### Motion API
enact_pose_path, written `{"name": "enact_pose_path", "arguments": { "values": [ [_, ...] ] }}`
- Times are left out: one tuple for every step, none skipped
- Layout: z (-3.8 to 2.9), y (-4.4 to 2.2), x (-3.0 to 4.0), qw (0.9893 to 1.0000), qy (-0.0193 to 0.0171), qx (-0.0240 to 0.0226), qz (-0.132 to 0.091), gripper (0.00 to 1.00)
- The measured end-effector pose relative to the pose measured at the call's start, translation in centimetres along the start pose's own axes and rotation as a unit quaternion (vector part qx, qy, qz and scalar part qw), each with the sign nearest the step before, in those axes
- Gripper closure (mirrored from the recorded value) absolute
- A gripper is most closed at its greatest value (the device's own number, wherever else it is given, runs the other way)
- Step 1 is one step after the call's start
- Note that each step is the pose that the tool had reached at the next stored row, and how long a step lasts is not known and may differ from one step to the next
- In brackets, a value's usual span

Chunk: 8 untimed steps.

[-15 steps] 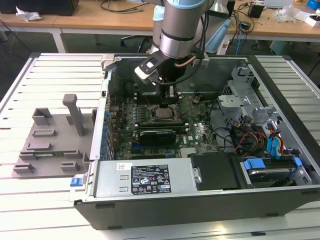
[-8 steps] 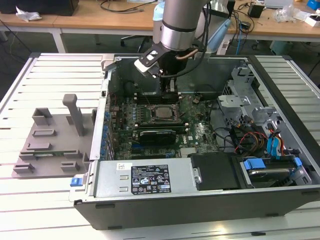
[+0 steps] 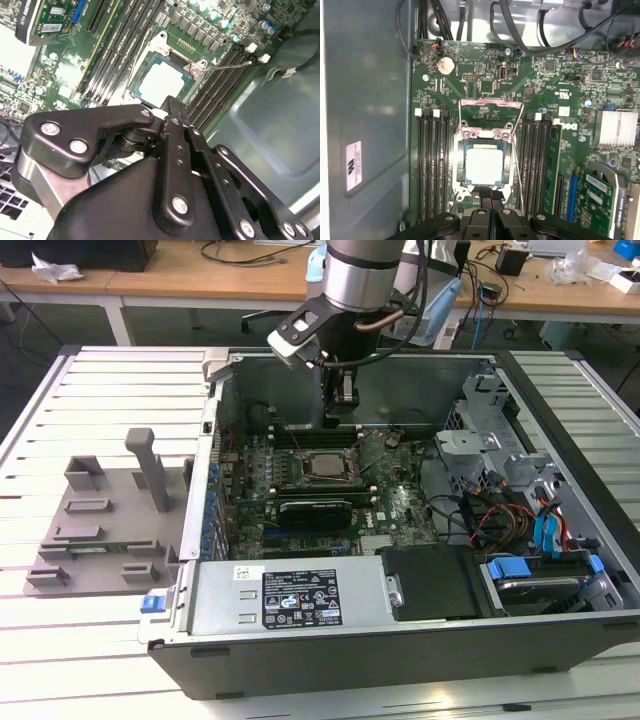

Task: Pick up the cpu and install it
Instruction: 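Place the cpu into insertion slot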

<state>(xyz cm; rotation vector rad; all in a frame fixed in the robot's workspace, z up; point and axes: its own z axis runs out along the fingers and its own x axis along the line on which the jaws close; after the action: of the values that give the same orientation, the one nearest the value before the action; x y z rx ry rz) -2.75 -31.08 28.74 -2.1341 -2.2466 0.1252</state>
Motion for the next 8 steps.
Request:
{"name": "enact_pose_path", "arguments": {
  "values": [
    [0.00,0.00,0.00,1.0000,0.0001,-0.0001,0.000,0.89],
    [0.00,0.00,0.00,1.0000,0.0002,-0.0001,0.000,0.89],
    [0.00,0.00,0.00,1.0000,0.0002,-0.0001,0.000,0.89],
    [0.00,0.00,0.00,1.0000,0.0002,-0.0001,0.000,0.89],
    [-0.01,0.00,0.00,1.0000,0.0002,-0.0001,0.000,0.89],
    [-0.01,0.00,0.00,1.0000,0.0003,0.0000,0.000,0.89],
    [-0.01,0.00,0.00,1.0000,0.0003,-0.0001,0.000,0.89],
    [-0.01,0.00,0.00,1.0000,0.0004,0.0000,0.000,0.89]
  ]
}}
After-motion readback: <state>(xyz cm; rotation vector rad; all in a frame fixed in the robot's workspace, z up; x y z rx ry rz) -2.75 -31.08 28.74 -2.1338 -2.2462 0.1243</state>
